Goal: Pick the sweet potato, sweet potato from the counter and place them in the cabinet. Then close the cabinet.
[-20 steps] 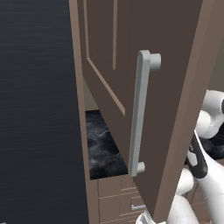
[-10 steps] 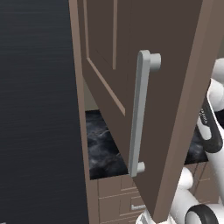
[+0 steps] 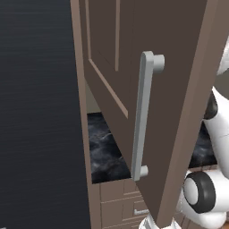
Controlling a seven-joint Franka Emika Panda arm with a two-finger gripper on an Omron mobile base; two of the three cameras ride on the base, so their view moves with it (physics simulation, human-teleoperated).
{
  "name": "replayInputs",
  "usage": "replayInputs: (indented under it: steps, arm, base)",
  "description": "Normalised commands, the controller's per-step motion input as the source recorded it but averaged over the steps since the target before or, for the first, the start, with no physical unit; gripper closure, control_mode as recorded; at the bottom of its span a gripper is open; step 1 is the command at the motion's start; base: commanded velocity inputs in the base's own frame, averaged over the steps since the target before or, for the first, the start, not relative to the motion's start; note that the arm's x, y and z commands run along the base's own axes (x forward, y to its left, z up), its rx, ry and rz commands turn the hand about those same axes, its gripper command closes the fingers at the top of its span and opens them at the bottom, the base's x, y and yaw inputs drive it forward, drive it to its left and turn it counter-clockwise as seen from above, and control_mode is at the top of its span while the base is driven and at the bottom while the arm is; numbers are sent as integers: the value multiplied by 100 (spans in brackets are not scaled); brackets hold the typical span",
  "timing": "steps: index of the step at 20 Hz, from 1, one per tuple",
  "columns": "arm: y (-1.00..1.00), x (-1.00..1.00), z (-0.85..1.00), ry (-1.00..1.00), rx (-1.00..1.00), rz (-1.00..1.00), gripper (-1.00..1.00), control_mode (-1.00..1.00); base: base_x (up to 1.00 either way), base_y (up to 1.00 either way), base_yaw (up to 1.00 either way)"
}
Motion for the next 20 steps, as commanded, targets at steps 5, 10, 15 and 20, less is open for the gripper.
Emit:
replayInputs:
  steps: [5,10,15,20]
  arm:
    - [21,80,-88,-6,-20,5,100,-100]
    - [1,79,-84,-15,-14,4,100,-100]
    - [0,96,-3,-11,-3,1,100,-100]
    - [-5,99,15,0,0,3,100,-100]
  base:
    - [0,0,0]
    - [0,0,0]
    - [0,0,0]
    - [0,0,0]
